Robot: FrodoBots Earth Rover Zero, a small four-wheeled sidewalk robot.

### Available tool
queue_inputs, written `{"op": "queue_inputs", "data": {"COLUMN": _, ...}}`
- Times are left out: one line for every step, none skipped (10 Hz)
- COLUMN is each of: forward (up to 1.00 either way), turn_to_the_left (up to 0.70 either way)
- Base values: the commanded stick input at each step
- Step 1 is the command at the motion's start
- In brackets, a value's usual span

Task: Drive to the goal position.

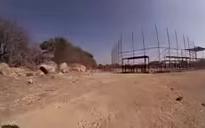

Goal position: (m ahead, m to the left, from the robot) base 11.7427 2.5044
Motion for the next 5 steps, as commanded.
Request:
{"op": "queue_inputs", "data": {"forward": 0.50, "turn_to_the_left": 0.00}}
{"op": "queue_inputs", "data": {"forward": 0.50, "turn_to_the_left": 0.00}}
{"op": "queue_inputs", "data": {"forward": 0.50, "turn_to_the_left": 0.00}}
{"op": "queue_inputs", "data": {"forward": 0.50, "turn_to_the_left": 0.00}}
{"op": "queue_inputs", "data": {"forward": 0.50, "turn_to_the_left": 0.00}}
